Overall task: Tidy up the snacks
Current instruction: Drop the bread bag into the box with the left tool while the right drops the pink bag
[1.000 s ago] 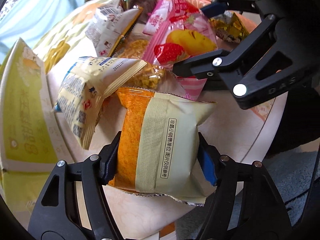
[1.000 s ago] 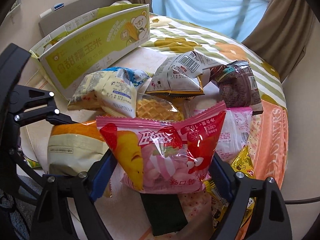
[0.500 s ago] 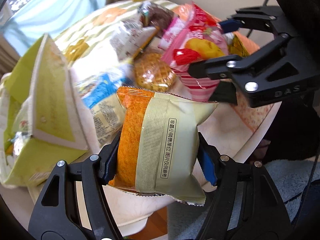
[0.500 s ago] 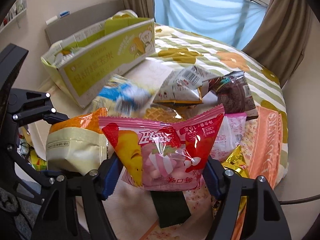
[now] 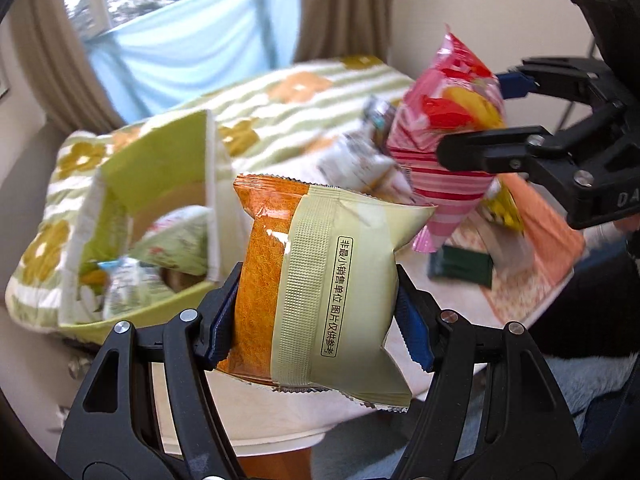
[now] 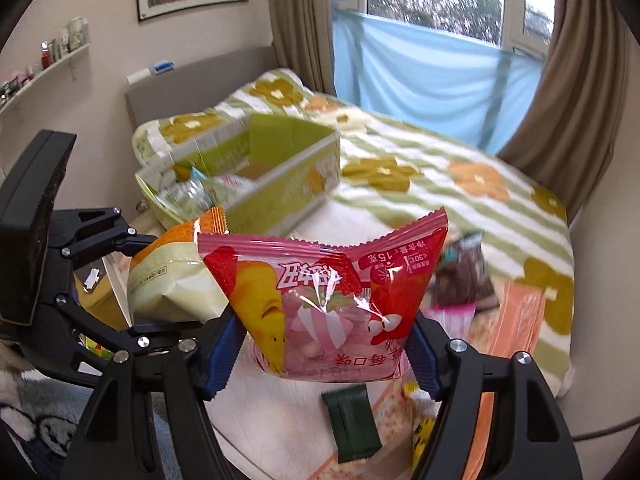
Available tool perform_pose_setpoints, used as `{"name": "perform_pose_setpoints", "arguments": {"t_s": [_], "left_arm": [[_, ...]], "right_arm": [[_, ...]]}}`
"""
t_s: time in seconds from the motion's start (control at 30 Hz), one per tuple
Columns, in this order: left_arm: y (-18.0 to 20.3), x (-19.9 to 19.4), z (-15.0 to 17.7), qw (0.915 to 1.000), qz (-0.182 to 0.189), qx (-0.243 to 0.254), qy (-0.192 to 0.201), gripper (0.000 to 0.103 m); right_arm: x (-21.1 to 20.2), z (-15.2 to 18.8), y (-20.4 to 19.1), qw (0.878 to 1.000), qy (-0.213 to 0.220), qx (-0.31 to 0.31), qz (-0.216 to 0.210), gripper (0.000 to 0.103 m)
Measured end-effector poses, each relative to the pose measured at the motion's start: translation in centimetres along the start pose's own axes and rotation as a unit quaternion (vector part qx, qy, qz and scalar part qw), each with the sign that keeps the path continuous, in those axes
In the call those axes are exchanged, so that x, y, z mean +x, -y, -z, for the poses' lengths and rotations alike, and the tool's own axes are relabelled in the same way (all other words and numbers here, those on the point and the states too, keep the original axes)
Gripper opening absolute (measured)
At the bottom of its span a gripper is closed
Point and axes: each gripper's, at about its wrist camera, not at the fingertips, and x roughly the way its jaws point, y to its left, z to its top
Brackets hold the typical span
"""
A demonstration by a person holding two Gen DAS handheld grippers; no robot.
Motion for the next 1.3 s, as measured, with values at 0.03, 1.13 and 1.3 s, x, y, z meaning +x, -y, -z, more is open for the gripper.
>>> {"name": "perform_pose_setpoints", "arguments": {"t_s": [0.03,1.13,1.3], "left_arm": [[-0.9,-0.4,-0.3,0.9999,-0.001,-0.011,0.007,0.065],[-31.5,12.8,-8.1,0.9909,0.022,-0.113,-0.069,0.068],[-31.8,13.6,-7.9,0.9895,0.009,-0.129,-0.066,0.103]], "right_arm": [[-0.3,-0.7,-0.4,1.0,0.006,-0.005,-0.001,0.068],[16.5,-20.3,-7.1,0.991,-0.003,0.123,0.056,0.068],[17.9,-20.7,-6.1,0.99,-0.021,0.13,0.053,0.068]]}}
